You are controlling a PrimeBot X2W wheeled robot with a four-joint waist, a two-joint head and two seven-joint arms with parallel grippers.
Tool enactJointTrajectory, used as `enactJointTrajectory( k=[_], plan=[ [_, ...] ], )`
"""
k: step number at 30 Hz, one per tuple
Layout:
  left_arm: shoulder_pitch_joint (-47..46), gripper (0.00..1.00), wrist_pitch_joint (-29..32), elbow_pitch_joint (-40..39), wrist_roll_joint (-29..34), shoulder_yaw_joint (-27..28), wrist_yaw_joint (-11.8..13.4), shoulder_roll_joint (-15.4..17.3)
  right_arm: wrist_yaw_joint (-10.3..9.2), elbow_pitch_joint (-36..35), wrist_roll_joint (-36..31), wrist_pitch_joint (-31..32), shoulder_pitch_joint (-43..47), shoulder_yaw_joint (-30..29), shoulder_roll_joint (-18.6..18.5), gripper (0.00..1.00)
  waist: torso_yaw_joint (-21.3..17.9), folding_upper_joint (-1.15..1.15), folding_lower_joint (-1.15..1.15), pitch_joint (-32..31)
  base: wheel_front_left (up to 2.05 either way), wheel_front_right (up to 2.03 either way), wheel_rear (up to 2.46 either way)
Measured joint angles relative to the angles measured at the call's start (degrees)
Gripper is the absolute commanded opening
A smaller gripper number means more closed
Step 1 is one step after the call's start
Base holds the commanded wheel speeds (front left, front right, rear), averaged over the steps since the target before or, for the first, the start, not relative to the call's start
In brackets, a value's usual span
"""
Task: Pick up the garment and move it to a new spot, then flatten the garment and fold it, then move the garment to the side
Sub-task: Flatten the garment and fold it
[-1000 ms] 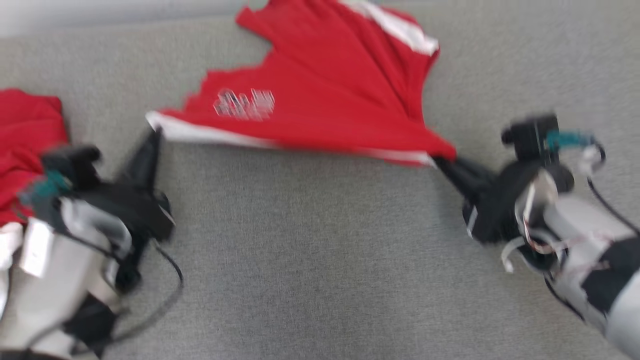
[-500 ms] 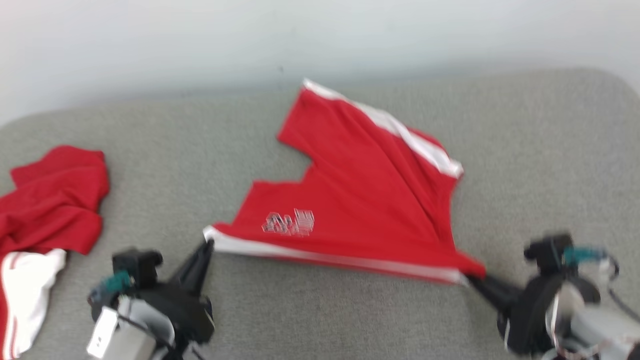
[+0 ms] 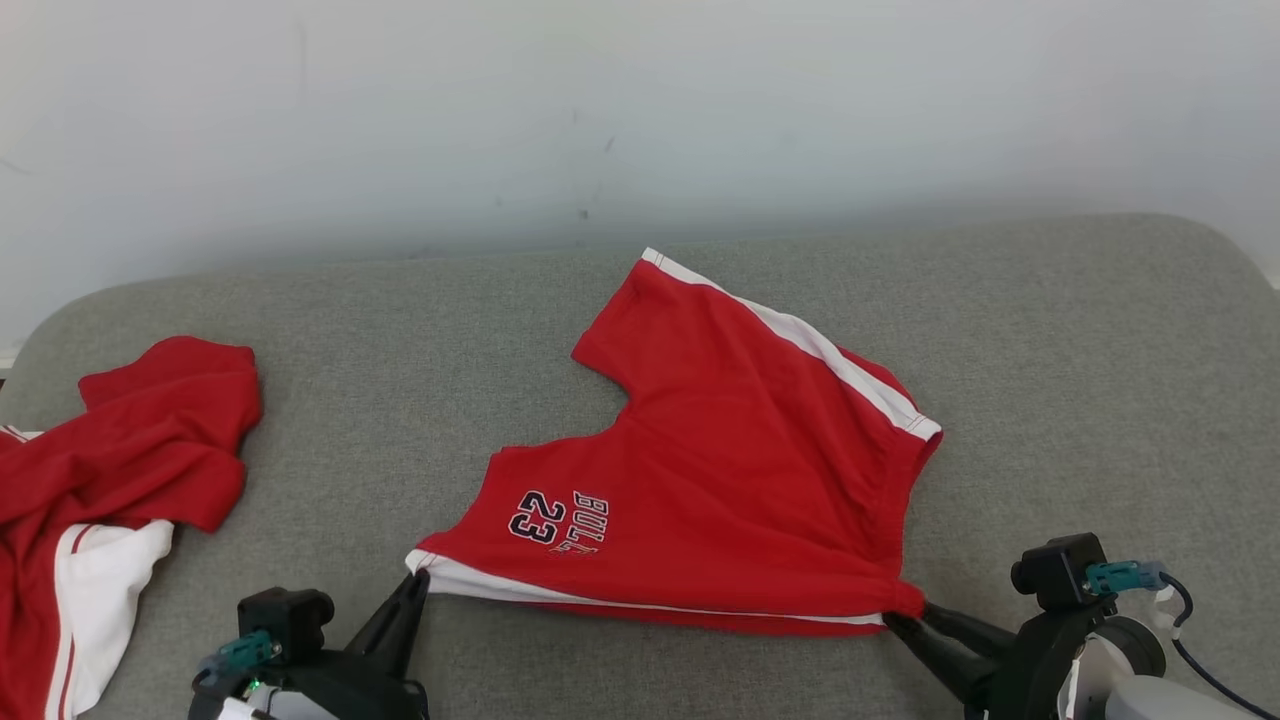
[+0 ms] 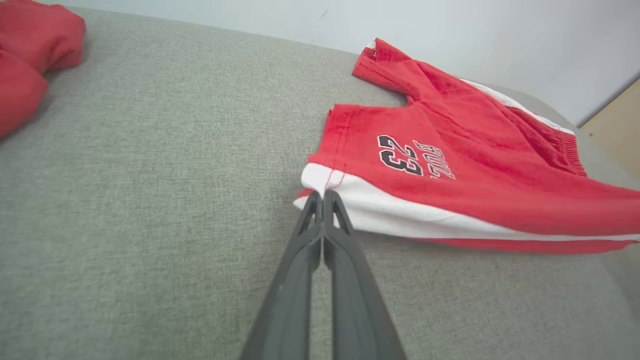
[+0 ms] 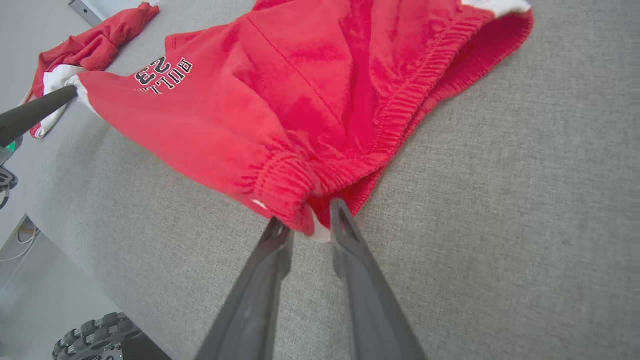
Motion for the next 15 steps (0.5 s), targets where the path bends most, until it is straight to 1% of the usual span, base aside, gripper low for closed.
enactJointTrajectory(
  k=[1, 2, 3, 10, 15],
  plan=[
    [-0.12, 0.00, -0.01, -0.29, 0.00, 0.19, 0.02, 0.02, 0.00, -0.01, 0.00, -0.03, 0.00, 0.00, 0.01, 0.82, -0.06, 0.00, 0.00, 0.12, 0.00, 0.00, 0.00],
    [-0.20, 0.00, -0.01, -0.66, 0.00, 0.41, 0.22, 0.10, 0.00, -0.03, -0.01, -0.26, 0.00, -0.01, -0.01, 0.98, -0.11, 0.00, 0.00, 0.30, 0.00, 0.00, 0.00],
    [-0.27, 0.00, -0.01, -0.97, 0.00, 0.57, 0.30, 0.14, 0.00, -0.04, -0.01, -0.41, -0.02, -0.02, -0.03, 1.00, -0.14, 0.00, 0.00, 0.53, 0.00, 0.00, 0.00],
    [-0.37, 0.00, -0.02, -2.67, 0.01, 0.93, 0.92, -0.14, 0.00, -0.65, -0.21, -0.94, 0.00, 0.07, -0.05, 1.00, -0.37, 0.00, 0.01, 2.29, 0.00, 0.00, 0.00],
    [-0.52, 0.00, -0.02, -3.27, 0.18, 1.31, 0.97, -0.05, 0.00, -2.35, -2.00, -1.68, -0.01, 0.74, -0.16, 1.00, -0.61, 0.01, 0.01, 3.77, 0.00, 0.00, 0.00]
  ],
)
